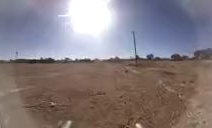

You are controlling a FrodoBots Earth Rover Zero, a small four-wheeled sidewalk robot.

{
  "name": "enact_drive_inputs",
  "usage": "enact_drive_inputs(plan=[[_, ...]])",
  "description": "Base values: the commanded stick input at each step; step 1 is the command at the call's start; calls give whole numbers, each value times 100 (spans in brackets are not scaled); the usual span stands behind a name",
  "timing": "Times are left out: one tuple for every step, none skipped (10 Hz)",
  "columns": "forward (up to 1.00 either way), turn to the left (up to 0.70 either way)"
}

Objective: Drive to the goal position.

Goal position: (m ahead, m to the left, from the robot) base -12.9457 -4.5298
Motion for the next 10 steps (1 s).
enact_drive_inputs(plan=[[50,2],[50,38],[50,50],[50,50],[50,50],[50,50],[50,50],[50,50],[50,50],[50,50]])
